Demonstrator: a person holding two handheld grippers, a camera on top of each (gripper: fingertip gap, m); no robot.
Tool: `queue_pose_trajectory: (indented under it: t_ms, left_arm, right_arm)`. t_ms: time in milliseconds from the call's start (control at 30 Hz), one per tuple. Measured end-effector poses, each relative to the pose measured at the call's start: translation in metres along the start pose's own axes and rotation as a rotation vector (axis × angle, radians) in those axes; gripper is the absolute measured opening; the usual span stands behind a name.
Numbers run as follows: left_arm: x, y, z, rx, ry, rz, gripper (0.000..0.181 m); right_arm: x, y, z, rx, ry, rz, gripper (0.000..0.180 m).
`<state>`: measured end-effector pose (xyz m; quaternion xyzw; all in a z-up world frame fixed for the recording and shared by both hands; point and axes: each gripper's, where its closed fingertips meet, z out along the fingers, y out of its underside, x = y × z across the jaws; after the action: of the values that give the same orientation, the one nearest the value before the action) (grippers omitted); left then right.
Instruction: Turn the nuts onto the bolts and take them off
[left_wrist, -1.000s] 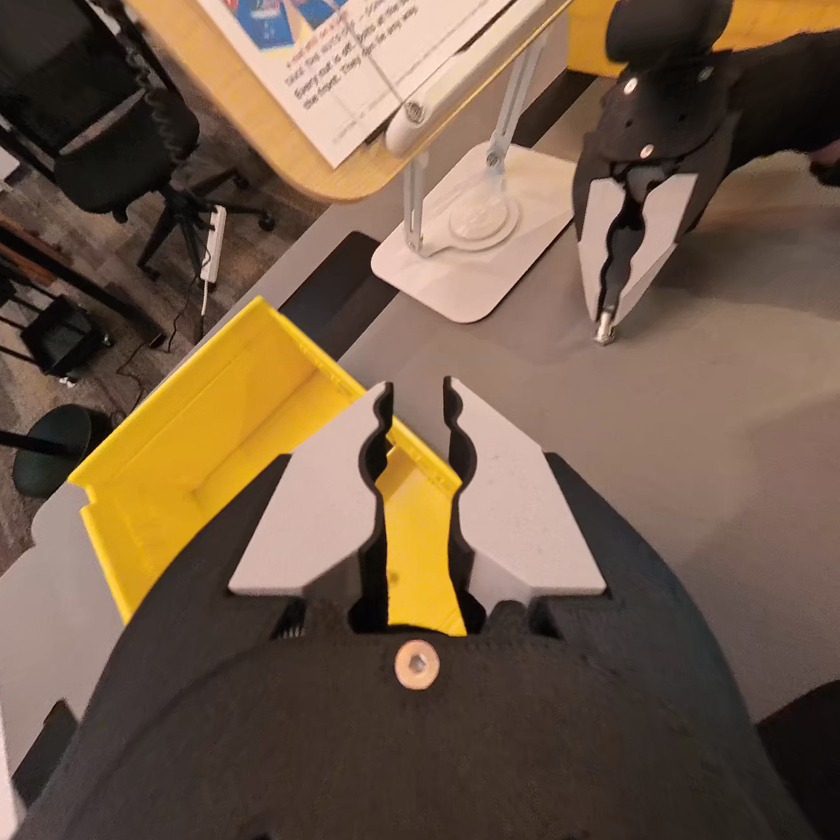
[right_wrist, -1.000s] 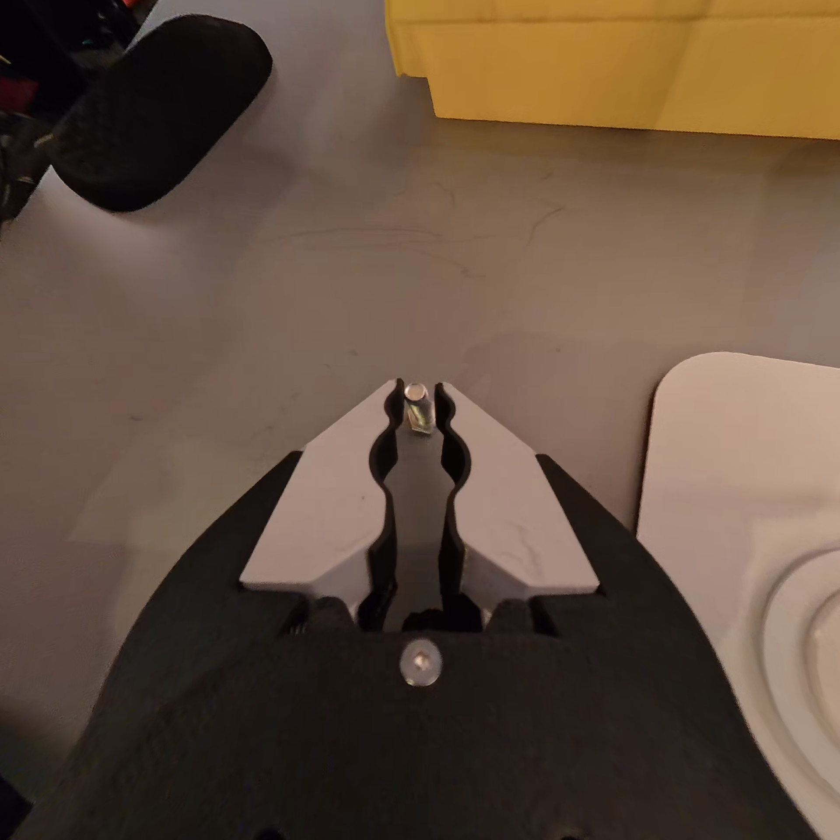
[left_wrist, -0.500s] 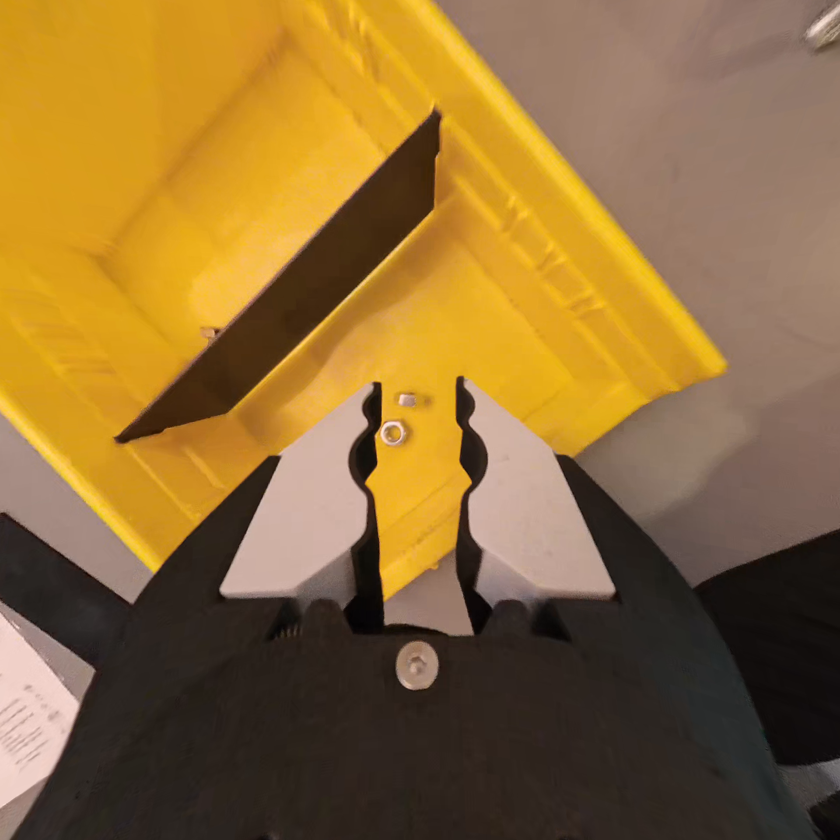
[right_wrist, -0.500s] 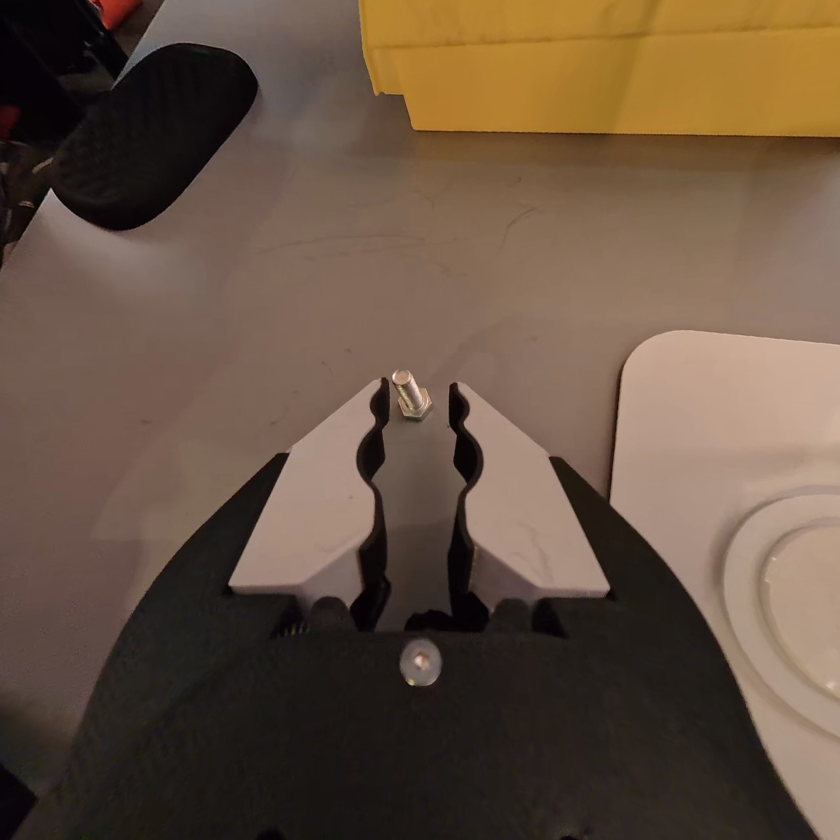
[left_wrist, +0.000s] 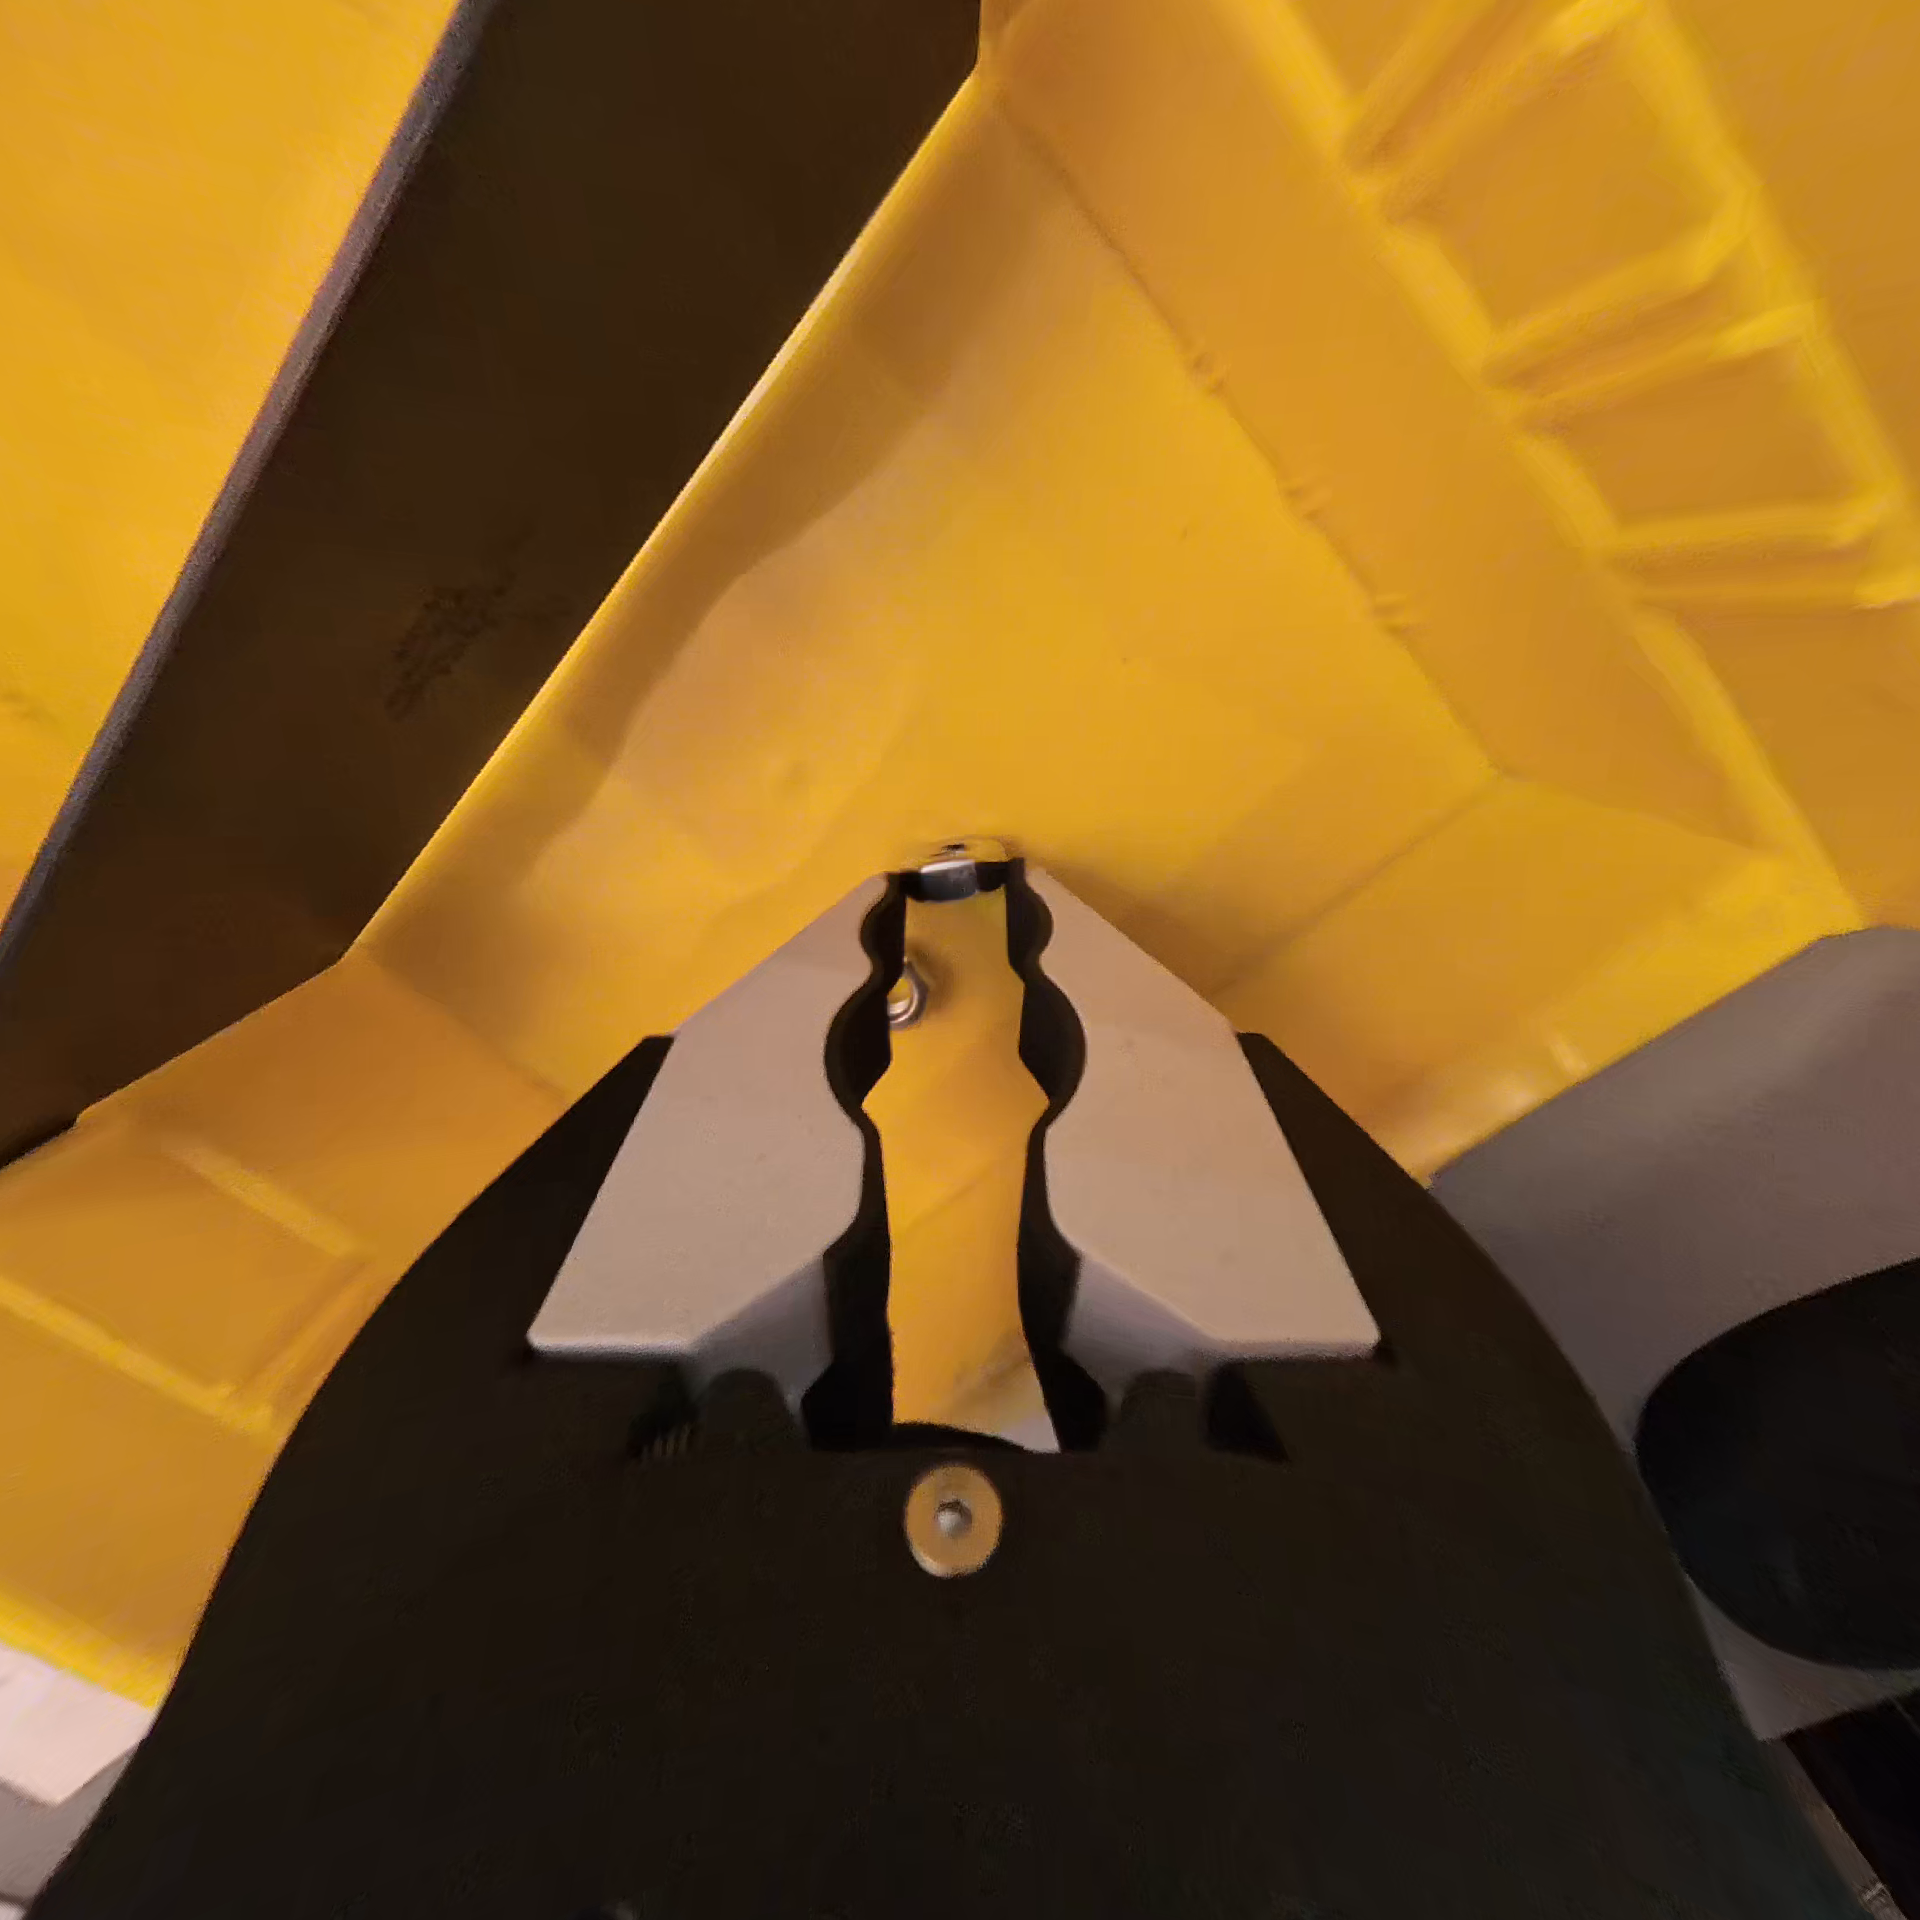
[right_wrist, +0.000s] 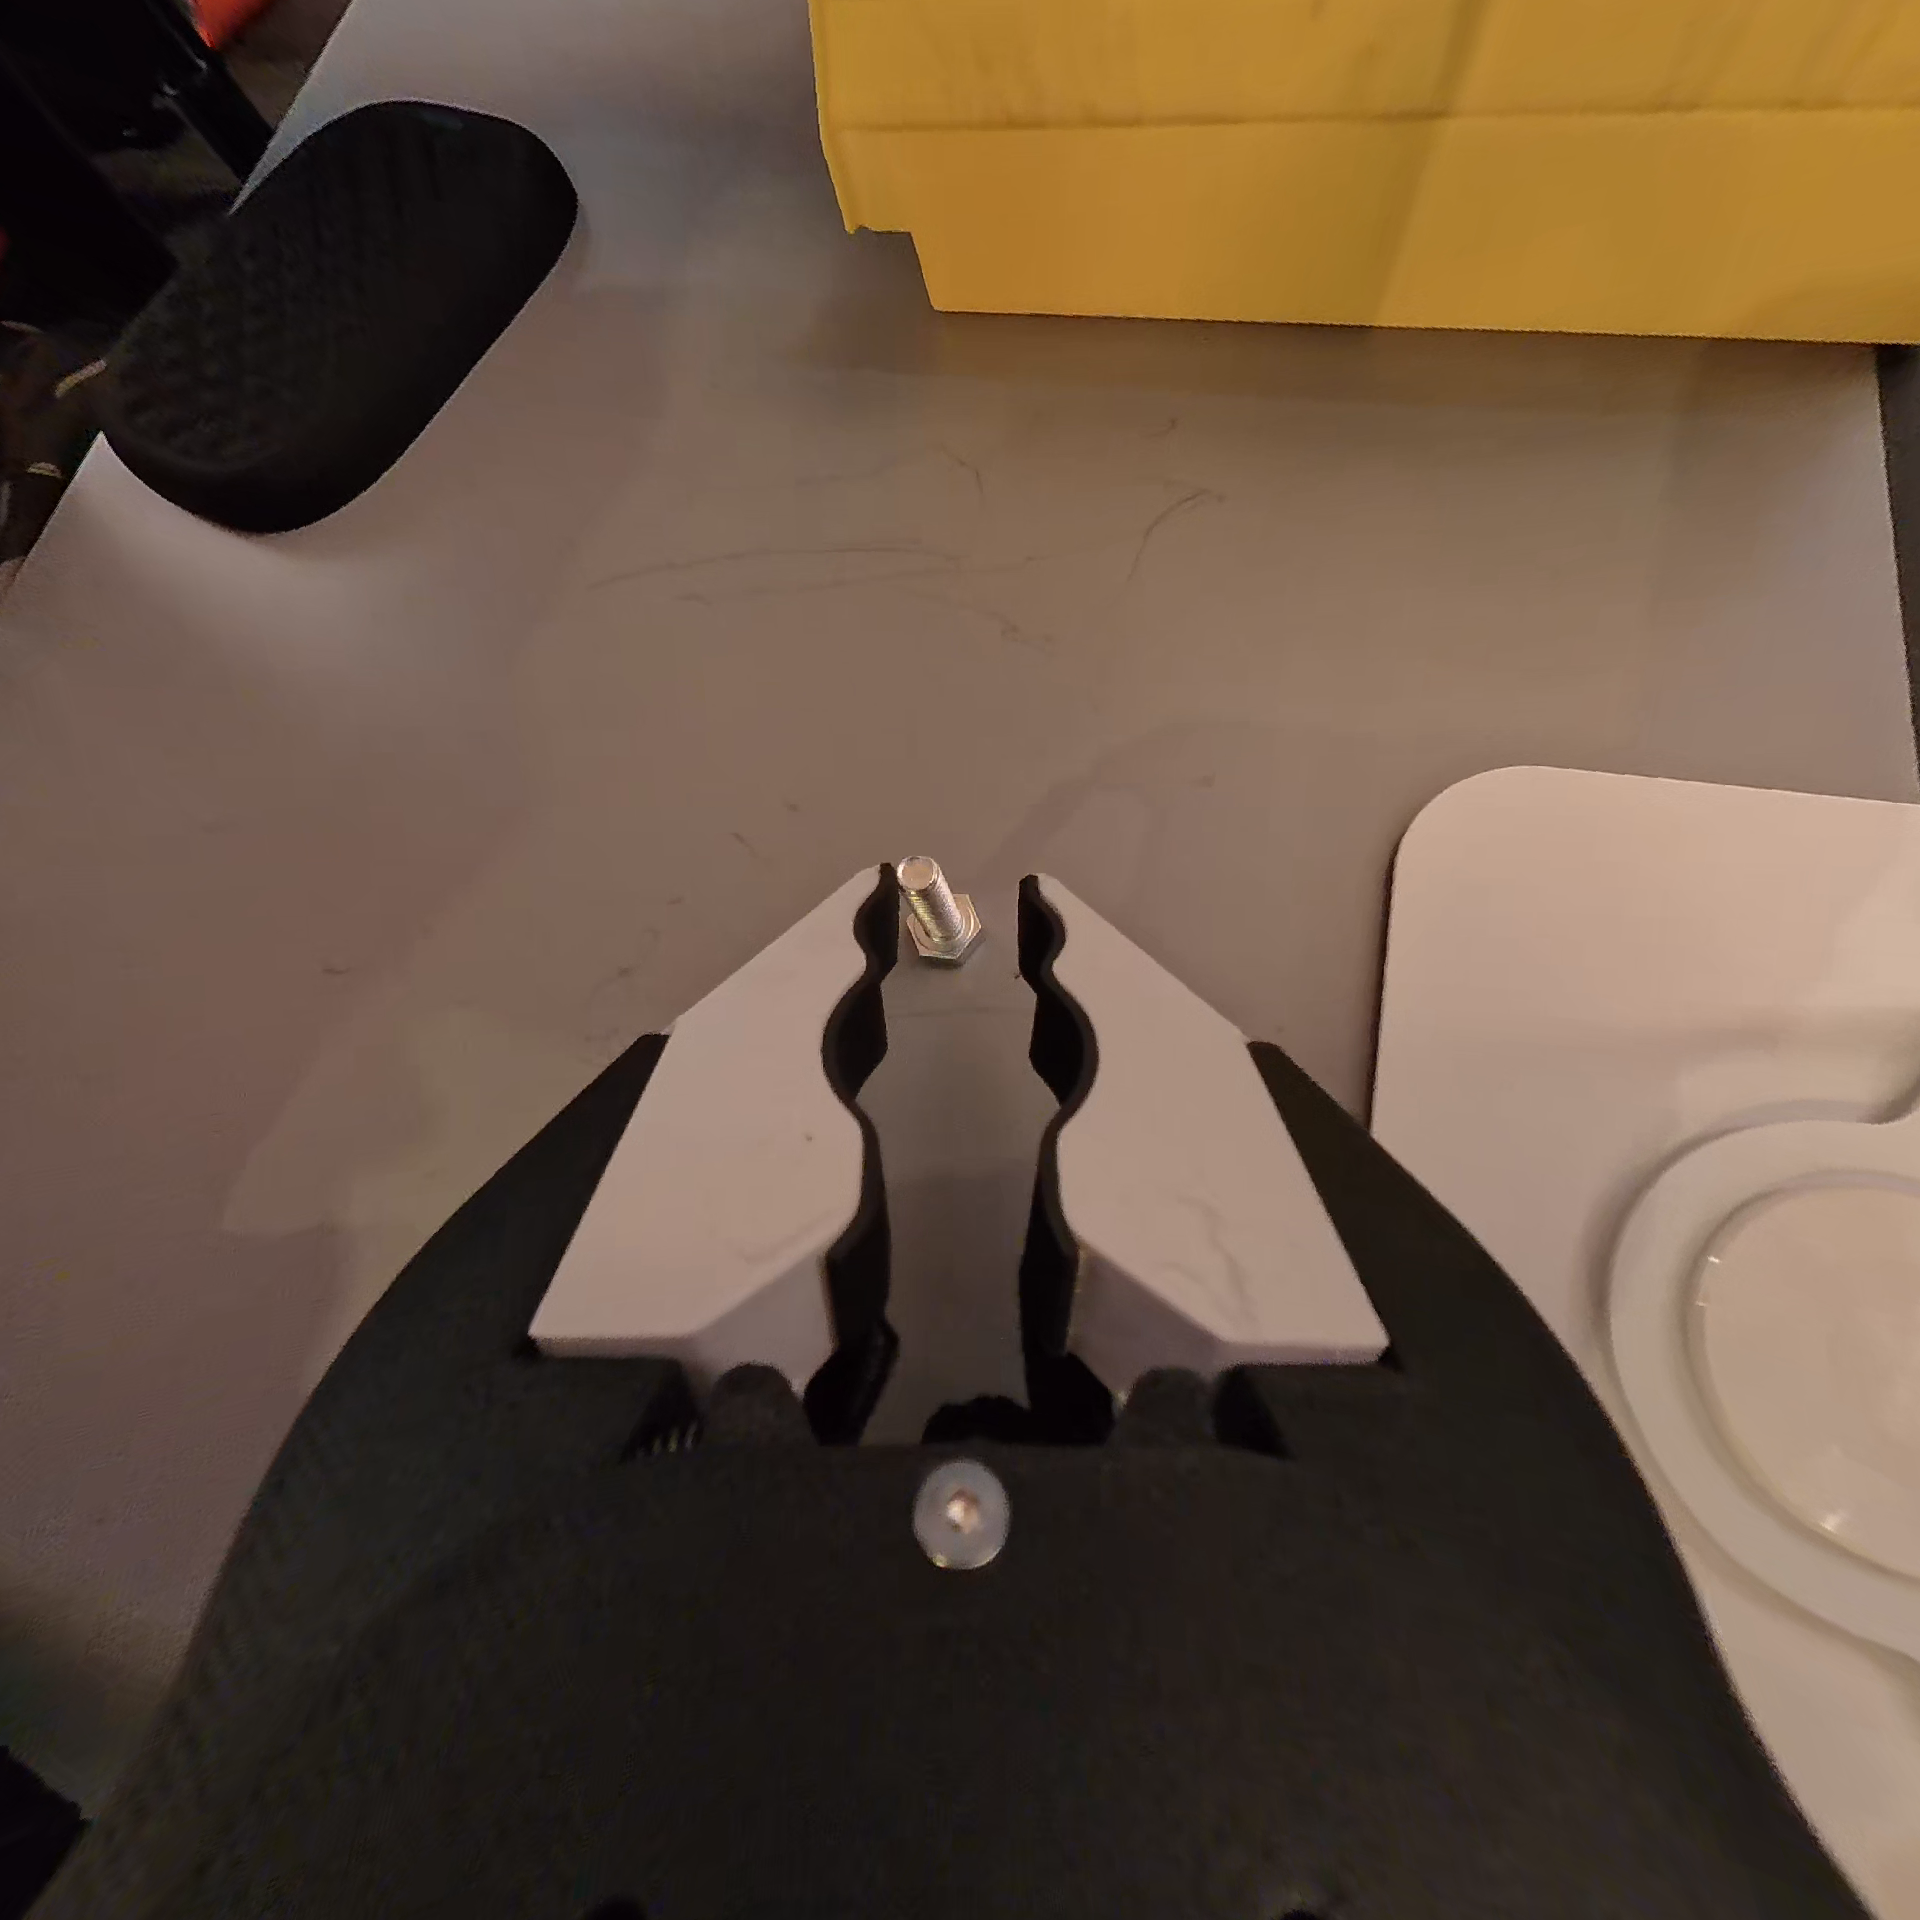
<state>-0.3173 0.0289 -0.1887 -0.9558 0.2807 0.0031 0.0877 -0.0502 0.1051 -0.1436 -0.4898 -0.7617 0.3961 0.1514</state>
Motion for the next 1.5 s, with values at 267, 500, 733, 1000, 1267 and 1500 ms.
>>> queue_pose_trajectory:
  t_ms: [267,500,733,1000,1267,1500]
  left_arm:
    - [-0.003,-0.045,-0.082,0.272,-0.236,0.049,0.017]
    - [0.061,-0.171,-0.187,0.671,-0.635,0.351,0.017]
    - [0.106,-0.248,-0.181,0.686,-0.836,0.577,0.017]
    - [0.127,-0.268,-0.18,0.704,-0.898,0.665,0.017]
    - [0.13,-0.27,-0.18,0.715,-0.916,0.678,0.017]
    - [0.152,-0.269,-0.159,0.761,-0.582,0.701,0.038]
  right_arm:
    - [-0.008,-0.042,-0.034,0.12,0.061,-0.055,0.023]
    - [-0.003,-0.116,-0.091,0.413,0.163,0.143,0.027]
    - [0.0,-0.137,-0.11,0.517,0.218,0.226,0.033]
    - [0.014,-0.139,-0.106,0.564,0.258,0.269,0.024]
    - [0.013,-0.141,-0.106,0.59,0.256,0.251,0.015]
    - [0.015,-0.114,-0.122,0.478,0.299,0.22,0.015]
